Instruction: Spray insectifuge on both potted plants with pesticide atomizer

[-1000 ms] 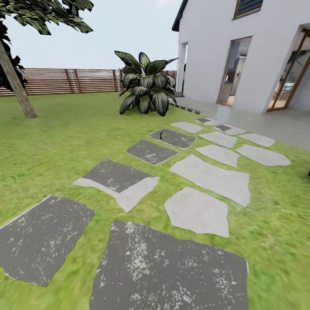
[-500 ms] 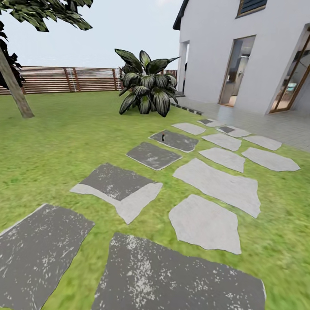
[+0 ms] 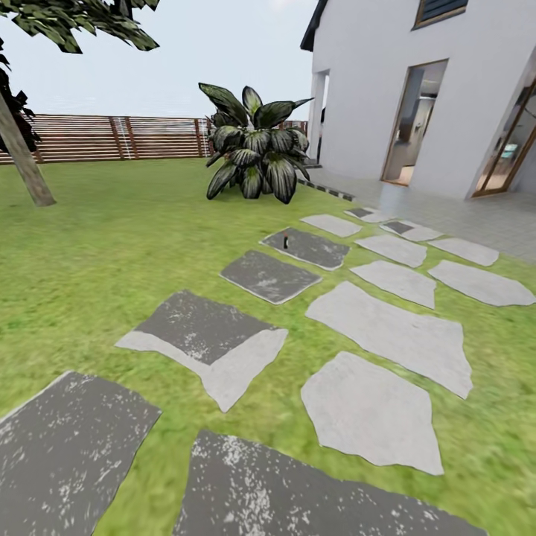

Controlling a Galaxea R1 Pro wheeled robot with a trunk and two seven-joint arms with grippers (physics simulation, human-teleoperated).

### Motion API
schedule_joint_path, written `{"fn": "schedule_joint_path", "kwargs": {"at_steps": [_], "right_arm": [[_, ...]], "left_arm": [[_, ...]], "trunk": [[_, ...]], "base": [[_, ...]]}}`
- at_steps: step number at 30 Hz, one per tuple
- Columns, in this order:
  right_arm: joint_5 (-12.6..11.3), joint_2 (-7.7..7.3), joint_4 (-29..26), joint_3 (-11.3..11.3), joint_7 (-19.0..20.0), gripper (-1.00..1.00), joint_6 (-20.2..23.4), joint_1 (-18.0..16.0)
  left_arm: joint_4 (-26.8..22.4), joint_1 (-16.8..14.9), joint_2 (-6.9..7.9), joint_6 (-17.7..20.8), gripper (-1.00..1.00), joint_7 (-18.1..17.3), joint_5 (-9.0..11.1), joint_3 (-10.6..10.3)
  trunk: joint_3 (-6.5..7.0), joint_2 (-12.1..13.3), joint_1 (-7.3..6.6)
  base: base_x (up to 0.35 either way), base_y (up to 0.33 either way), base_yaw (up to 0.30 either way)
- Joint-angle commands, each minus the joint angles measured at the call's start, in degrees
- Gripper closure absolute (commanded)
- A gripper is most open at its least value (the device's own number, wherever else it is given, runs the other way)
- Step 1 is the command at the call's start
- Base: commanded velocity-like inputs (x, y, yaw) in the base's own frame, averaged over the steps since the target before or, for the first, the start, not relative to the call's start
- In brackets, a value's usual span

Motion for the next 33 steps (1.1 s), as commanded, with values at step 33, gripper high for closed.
{"fn": "schedule_joint_path", "kwargs": {"at_steps": [33], "right_arm": [[0.06,-0.05,0.82,-0.2,-0.09,-1.0,-0.16,-0.02]], "left_arm": [[0.06,-0.06,0.01,-0.27,-1.0,0.12,0.29,-0.22]], "trunk": [[-0.05,-0.02,0.03]], "base": [[0.339,0.036,0.0]]}}
